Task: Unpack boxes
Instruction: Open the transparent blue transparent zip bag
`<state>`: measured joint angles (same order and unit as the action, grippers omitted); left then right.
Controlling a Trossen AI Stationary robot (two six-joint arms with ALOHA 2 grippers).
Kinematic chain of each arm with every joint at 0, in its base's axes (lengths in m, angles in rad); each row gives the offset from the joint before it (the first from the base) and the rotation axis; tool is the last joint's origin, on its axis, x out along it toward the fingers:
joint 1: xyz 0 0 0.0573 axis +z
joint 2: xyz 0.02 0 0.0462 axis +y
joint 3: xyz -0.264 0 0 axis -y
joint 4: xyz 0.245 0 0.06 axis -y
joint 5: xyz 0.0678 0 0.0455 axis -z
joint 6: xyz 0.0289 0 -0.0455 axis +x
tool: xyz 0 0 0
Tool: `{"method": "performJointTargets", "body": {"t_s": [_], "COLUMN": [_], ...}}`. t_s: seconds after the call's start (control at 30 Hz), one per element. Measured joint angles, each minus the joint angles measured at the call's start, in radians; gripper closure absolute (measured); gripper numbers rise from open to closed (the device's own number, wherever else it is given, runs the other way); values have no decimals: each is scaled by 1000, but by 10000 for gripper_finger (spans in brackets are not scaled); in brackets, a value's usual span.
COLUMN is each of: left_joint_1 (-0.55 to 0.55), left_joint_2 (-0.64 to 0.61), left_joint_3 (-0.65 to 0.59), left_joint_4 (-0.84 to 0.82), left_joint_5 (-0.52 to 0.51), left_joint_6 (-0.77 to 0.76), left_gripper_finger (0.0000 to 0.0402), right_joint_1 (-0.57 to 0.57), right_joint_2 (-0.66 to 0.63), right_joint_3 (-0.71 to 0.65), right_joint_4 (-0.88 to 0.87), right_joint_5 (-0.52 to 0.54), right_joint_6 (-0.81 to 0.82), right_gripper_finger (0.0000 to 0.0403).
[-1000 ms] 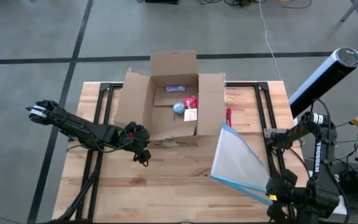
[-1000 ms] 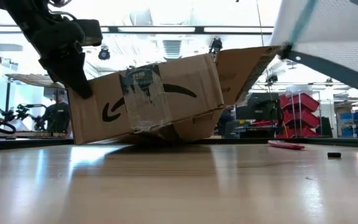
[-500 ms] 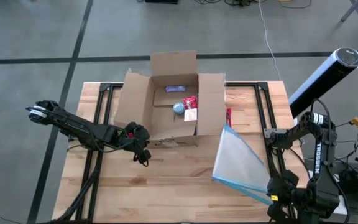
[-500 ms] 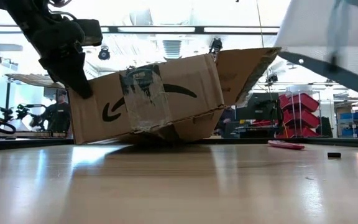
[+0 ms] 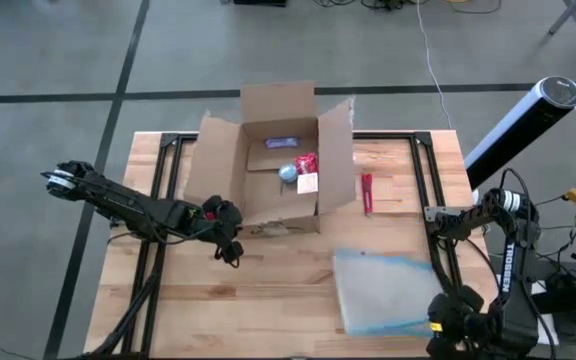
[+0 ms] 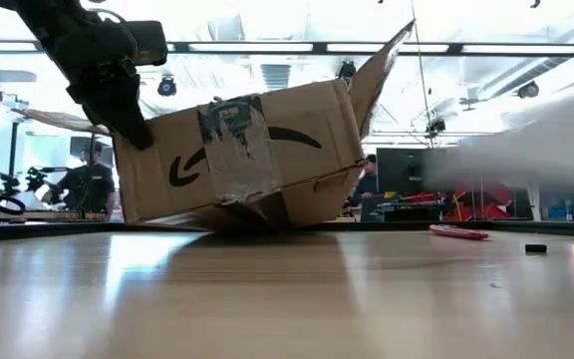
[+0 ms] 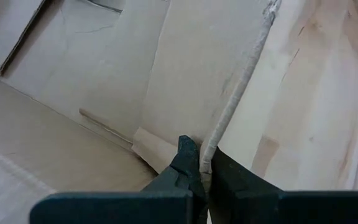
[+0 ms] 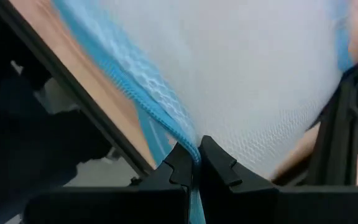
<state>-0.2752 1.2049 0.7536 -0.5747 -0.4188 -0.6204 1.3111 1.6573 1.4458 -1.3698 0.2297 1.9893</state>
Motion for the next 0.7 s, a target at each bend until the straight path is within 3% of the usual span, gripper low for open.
{"method": "performJointTargets", "body": {"t_s": [0.33,0.53,0.7], "left_joint_1": [-1,-1,-1], "left_joint_2": [3,2,-3], "left_joint_3": [1,1,11], "left_joint_4": [2,3,31], "left_joint_5": [62,98,159], "left_joint_6": [7,10,101], "left_gripper_finger": [401,398,370], "right_joint_1": [-131,-210,-214], "right_joint_2": [0,7,7], "right_joint_3": [0,0,0], "right_joint_4": [-168,-155,-125], "right_joint_5": [299,316,315], "right_joint_6": [-89,-142,-145], "right_gripper_finger": [403,403,403]}}
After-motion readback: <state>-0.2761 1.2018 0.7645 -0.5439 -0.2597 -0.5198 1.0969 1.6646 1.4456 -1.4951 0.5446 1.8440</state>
